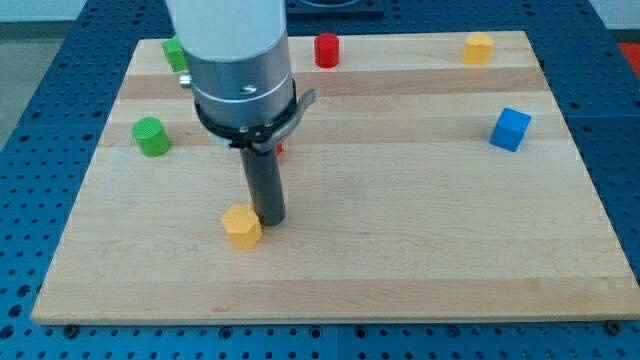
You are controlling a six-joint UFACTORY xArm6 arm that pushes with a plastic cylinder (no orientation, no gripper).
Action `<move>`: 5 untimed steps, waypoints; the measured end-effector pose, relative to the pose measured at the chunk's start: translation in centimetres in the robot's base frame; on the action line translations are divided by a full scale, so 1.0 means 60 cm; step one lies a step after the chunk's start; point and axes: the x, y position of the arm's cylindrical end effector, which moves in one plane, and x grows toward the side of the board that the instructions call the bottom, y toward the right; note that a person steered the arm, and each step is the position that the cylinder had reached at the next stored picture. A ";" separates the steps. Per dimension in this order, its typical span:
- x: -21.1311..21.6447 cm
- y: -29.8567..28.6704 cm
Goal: Place the hexagon at the bottom left corner
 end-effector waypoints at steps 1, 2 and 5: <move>0.024 -0.018; 0.046 -0.041; 0.060 -0.137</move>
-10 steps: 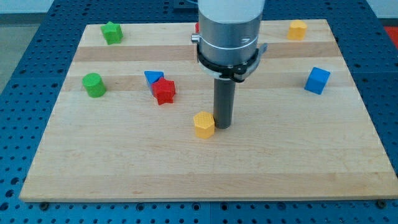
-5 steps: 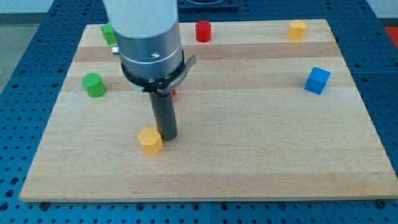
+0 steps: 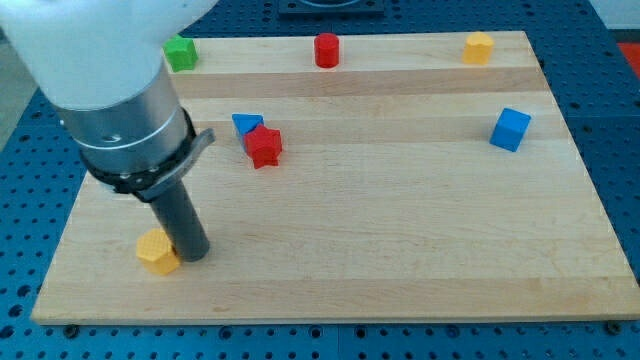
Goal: Place the hexagon at the bottom left corner
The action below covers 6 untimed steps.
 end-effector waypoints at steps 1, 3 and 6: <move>0.000 -0.022; 0.000 -0.063; 0.001 -0.050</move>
